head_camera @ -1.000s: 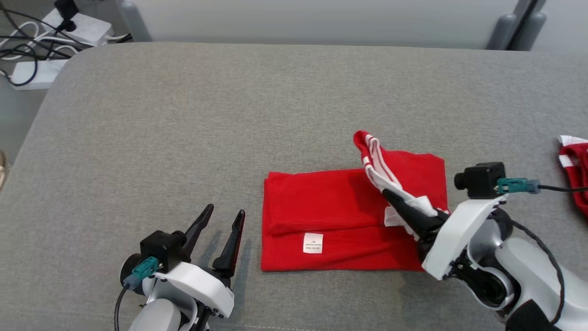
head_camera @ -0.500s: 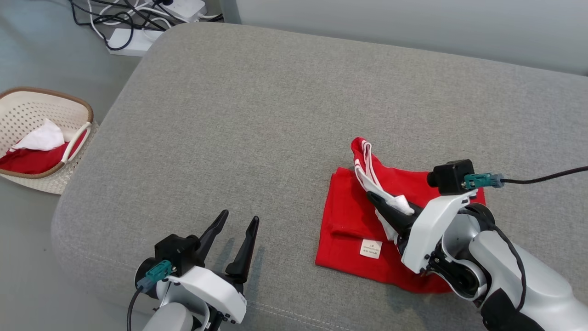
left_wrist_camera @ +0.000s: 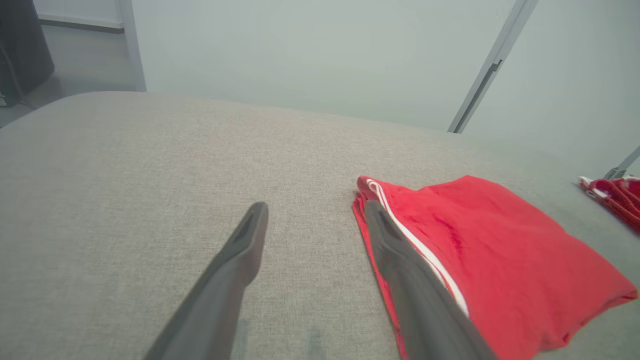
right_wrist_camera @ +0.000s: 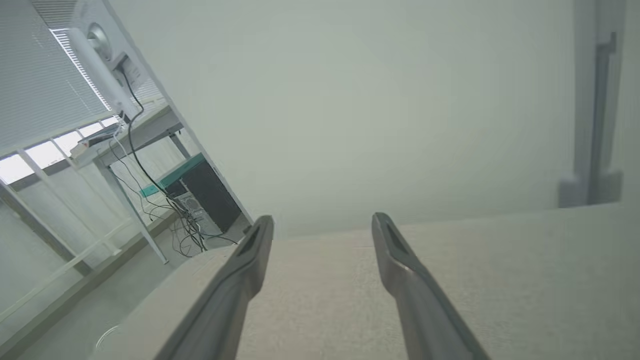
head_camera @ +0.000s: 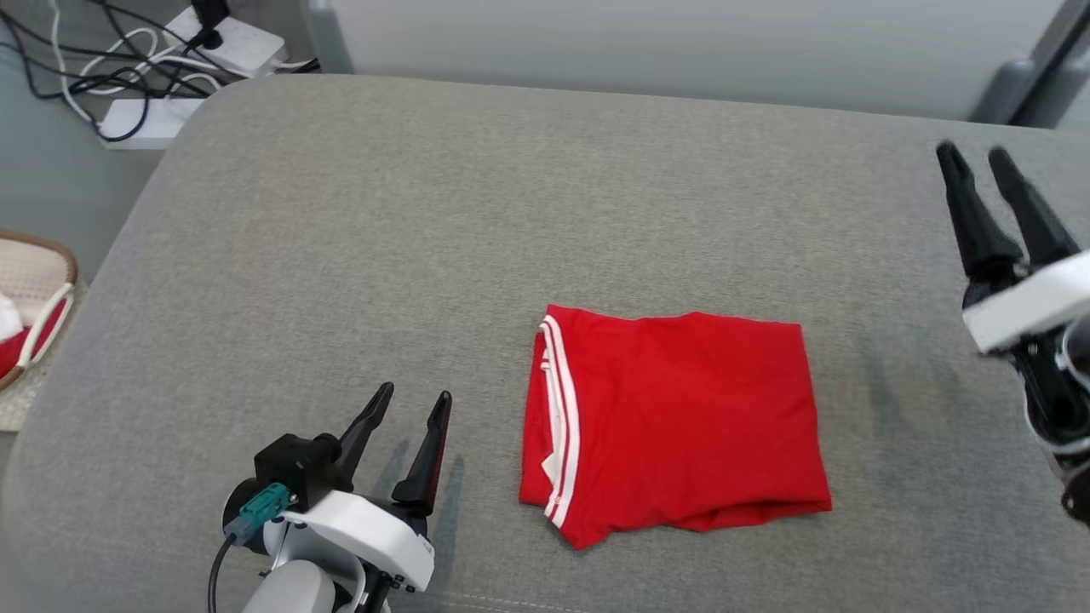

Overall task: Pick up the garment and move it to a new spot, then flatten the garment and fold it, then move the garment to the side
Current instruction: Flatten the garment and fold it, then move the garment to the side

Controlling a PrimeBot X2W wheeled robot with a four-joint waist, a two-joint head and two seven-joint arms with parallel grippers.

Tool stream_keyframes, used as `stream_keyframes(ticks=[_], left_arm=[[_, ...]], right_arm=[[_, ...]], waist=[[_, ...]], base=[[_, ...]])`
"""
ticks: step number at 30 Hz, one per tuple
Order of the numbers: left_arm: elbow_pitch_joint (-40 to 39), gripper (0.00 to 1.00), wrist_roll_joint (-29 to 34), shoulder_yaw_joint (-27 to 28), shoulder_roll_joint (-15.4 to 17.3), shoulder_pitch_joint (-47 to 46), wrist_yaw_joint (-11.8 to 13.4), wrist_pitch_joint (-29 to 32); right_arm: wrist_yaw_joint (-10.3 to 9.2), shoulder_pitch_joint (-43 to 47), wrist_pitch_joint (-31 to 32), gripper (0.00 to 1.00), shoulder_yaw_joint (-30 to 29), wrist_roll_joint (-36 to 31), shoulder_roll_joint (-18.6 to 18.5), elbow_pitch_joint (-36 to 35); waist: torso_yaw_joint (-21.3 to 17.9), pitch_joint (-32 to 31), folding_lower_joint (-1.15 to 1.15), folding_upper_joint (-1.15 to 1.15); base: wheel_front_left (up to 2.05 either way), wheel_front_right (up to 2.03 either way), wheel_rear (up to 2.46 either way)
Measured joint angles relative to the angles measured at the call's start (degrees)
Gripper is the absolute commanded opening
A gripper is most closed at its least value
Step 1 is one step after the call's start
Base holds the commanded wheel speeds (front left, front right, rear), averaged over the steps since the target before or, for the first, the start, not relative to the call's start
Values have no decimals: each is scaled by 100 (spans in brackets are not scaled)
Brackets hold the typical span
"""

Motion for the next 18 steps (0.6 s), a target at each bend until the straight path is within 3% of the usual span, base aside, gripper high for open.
stream_keyframes(ticks=[7, 12, 18], left_arm=[[-63, 100, 109, 143, -5, -1, -1, 0], [-66, 100, 141, 142, 1, -3, 0, 0], [-66, 100, 142, 119, 1, -7, -1, 0]], right_arm=[[0, 1416, -73, 100, 174, 26, 309, 367], [0, 1614, -158, 100, 439, -2, 719, 483], [0, 1597, -220, 100, 579, 2, 873, 584]], waist=[[-480, 20, 0, 0], [-524, 135, 0, 0], [-369, 177, 0, 0]], base=[[0, 0, 0], [0, 0, 0], [0, 0, 0]])
